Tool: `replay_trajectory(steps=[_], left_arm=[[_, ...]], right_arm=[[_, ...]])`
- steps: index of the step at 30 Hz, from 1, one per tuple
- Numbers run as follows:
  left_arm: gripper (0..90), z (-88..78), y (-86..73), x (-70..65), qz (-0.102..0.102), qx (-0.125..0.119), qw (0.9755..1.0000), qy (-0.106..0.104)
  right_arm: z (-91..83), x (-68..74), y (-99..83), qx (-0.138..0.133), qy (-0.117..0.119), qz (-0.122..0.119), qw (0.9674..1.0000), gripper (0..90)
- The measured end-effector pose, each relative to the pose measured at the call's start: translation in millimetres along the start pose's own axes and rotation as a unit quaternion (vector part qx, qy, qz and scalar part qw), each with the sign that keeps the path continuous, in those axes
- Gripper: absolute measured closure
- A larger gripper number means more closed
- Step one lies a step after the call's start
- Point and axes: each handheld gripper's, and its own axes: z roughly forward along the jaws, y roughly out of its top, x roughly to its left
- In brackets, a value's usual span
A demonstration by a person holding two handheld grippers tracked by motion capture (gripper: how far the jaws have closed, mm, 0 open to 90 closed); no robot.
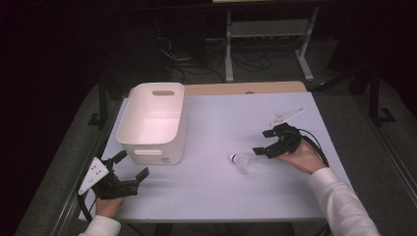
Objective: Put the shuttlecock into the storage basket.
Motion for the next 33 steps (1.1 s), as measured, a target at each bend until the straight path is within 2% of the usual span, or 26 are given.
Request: replay_trajectory(steps=[2,3,13,21,29,33], left_arm=[[0.0,0.1,0.0,-0.1,0.0,0.0,1.0,-0.001],[0.0,0.1,-0.1,-0.1,0.0,0.0,1.0,0.0],[0.0,0.2,-0.1,0.0,-0.001,0.001,1.0,-0.001],[0.0,-0.1,-0.1,0.5,-0.001,0.002,1.0,0.001],[0.0,0.0,-0.2,0.2,-0.002,0.004,1.0,0.002],[0.0,0.0,-0.2,0.2,-0.002,0.005,1.0,0.003]], right_arm=[[2.8,-2.9,-0.2,0.003,0.001,-0.005,1.0,18.2],[3.4,-3.1,0.2,0.007,0.003,0.002,1.0,18.4],[9.8,-9.6,3.3,0.029,0.004,0.004,0.9996,22.8],[17.9,-10.8,2.4,0.047,0.009,-0.005,0.9988,33.2],[24.3,-10.8,2.5,0.057,0.006,-0.011,0.9983,52.3],[26.8,-11.5,2.1,0.063,0.004,-0.014,0.9979,67.2]])
